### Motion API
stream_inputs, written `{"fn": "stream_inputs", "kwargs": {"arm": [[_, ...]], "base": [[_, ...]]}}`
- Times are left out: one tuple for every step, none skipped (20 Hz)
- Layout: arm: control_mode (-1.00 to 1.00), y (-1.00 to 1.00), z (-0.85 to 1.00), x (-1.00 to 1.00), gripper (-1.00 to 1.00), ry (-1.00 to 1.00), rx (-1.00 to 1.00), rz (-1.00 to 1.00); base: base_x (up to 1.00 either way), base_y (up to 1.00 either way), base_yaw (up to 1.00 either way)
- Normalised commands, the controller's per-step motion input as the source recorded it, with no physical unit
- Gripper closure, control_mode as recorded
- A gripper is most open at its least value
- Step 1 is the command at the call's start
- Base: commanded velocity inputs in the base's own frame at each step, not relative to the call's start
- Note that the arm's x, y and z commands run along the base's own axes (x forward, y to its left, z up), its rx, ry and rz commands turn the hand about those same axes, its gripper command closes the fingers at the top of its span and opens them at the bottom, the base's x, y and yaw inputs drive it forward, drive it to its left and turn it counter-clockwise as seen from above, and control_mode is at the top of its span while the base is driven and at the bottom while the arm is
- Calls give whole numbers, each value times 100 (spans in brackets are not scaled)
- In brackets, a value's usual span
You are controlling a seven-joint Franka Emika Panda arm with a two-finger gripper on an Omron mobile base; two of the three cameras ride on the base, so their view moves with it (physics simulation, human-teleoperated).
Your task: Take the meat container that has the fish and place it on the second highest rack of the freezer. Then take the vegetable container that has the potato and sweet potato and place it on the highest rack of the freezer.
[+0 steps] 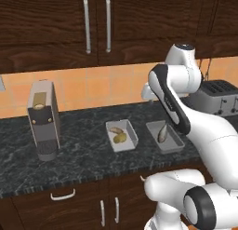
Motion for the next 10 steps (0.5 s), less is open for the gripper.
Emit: {"fn": "stream_inputs", "kwargs": {"arm": [[100,0,0,0,-100,0,0,0],[100,0,0,0,-100,0,0,0],[100,0,0,0,-100,0,0,0],[-100,9,-16,0,-100,0,0,-8],[-100,0,-15,0,-100,0,0,-10],[-100,0,-19,0,-100,0,0,-10],[-100,0,-23,0,-100,0,0,-11],[-100,0,-34,0,-100,0,0,-13],[-100,-13,-46,0,-100,0,0,-17],[-100,-24,-53,0,-100,0,0,-21]], "base": [[0,43,-8],[0,29,-8],[0,15,-8],[0,0,0],[0,0,0],[0,0,0],[0,0,0],[0,0,0],[0,0,0],[0,0,0]]}}
